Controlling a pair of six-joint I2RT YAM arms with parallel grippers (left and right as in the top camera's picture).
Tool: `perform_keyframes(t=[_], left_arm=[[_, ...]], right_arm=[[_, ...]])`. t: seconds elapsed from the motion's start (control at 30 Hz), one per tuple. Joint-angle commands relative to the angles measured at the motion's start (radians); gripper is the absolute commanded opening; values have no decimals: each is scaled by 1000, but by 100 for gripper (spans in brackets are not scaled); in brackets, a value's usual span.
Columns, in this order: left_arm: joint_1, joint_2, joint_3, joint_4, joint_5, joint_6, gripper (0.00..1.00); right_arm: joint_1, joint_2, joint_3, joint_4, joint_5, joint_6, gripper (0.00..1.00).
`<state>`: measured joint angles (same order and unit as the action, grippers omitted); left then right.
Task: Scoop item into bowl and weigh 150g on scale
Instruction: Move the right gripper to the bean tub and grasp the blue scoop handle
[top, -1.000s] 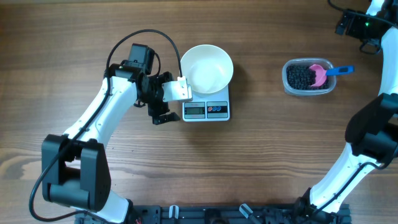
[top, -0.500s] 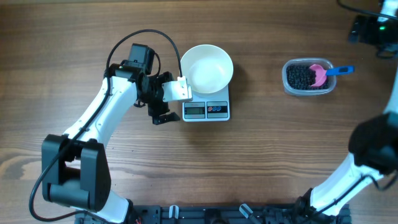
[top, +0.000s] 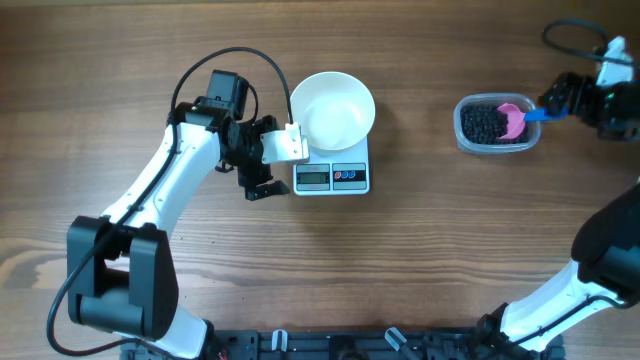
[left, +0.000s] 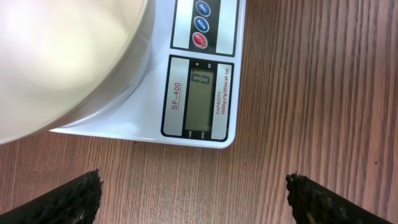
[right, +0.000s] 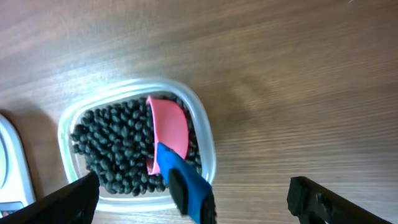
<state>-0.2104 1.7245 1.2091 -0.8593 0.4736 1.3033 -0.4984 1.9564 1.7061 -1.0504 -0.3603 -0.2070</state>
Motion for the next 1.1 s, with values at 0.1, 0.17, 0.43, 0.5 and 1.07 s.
perform_keyframes(t=[0.1,0.17,0.43,0.5,1.07], left_arm=[[0,-7,-8,0,23,-10,100],[0,-7,-8,0,23,-10,100],[0,-7,-8,0,23,-10,100],[0,-7,-8,0,23,-10,100],[0,-7,-8,0,23,-10,100]], right_arm=[[14,3,-140,151,-96,83,96],[25,3,-169,199,-124,82,94],[89,3,-179,221,-128,108,63],[100,2,-174,219,-128,133,62],[142,1,-173,192,-3,156,47]])
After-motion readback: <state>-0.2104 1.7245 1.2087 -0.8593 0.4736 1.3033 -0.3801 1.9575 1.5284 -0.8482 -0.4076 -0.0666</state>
